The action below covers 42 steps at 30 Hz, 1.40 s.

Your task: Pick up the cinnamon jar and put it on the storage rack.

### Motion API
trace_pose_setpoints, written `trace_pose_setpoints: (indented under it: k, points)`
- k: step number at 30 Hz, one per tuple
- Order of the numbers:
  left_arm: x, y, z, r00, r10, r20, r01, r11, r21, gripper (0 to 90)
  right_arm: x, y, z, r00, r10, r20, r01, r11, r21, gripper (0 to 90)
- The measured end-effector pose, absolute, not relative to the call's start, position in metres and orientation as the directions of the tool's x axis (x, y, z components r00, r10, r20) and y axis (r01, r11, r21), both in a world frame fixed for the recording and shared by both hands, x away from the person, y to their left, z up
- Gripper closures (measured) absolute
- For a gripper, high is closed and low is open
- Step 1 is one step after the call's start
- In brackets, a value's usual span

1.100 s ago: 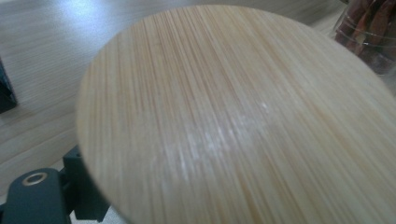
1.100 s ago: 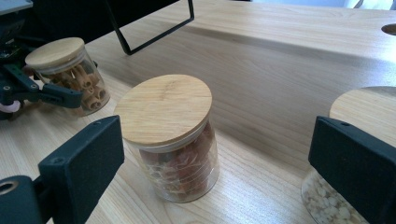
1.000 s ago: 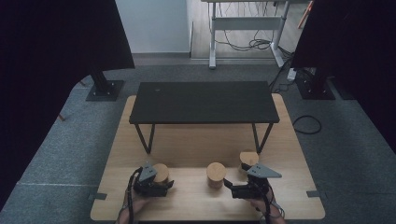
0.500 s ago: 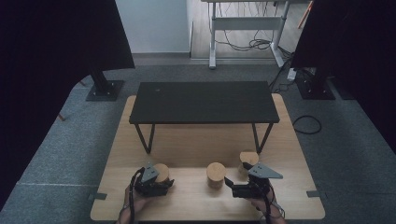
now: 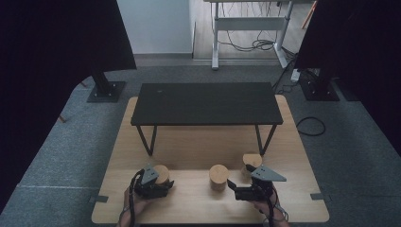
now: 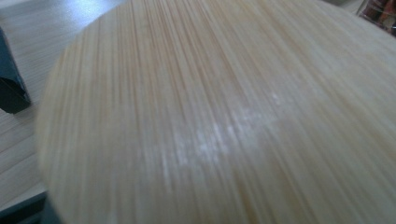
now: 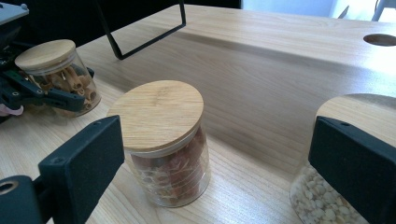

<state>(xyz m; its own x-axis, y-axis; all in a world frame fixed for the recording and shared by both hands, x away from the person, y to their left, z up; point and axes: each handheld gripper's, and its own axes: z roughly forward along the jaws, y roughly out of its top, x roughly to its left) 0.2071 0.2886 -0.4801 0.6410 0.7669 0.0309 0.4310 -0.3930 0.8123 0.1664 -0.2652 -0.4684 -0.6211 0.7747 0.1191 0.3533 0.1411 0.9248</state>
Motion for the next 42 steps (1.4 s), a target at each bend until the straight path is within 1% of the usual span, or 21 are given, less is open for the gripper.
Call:
trace_pose_setpoints:
  k: [2, 12, 16, 30, 34, 42]
  points:
    - [0.209, 0.291, -0.480, 0.646, 0.763, 0.022, 0.436, -0.392, 0.810, 25.4, 0.166, -0.267, -0.469, -0.626, 0.770, 0.120, 0.347, 0.138, 0.928, 3.0]
    - [0.205, 0.290, -0.476, 0.641, 0.766, 0.049, 0.427, -0.409, 0.807, 25.4, 0.168, -0.266, -0.469, -0.639, 0.761, 0.116, 0.349, 0.152, 0.925, 2.9]
    - [0.205, 0.295, -0.474, 0.649, 0.761, 0.017, 0.428, -0.384, 0.818, 25.4, 0.168, -0.266, -0.470, -0.639, 0.760, 0.118, 0.351, 0.151, 0.924, 2.9]
    - [0.200, 0.296, -0.467, 0.657, 0.753, 0.030, 0.409, -0.390, 0.825, 25.4, 0.171, -0.265, -0.472, -0.643, 0.756, 0.125, 0.362, 0.156, 0.919, 2.9]
    - [0.200, 0.298, -0.464, 0.662, 0.750, 0.016, 0.413, -0.383, 0.826, 25.4, 0.172, -0.264, -0.473, -0.645, 0.754, 0.123, 0.363, 0.162, 0.917, 2.9]
    - [0.200, 0.300, -0.462, 0.656, 0.754, 0.020, 0.417, -0.385, 0.824, 25.4, 0.172, -0.264, -0.473, -0.648, 0.752, 0.121, 0.364, 0.166, 0.916, 2.8]
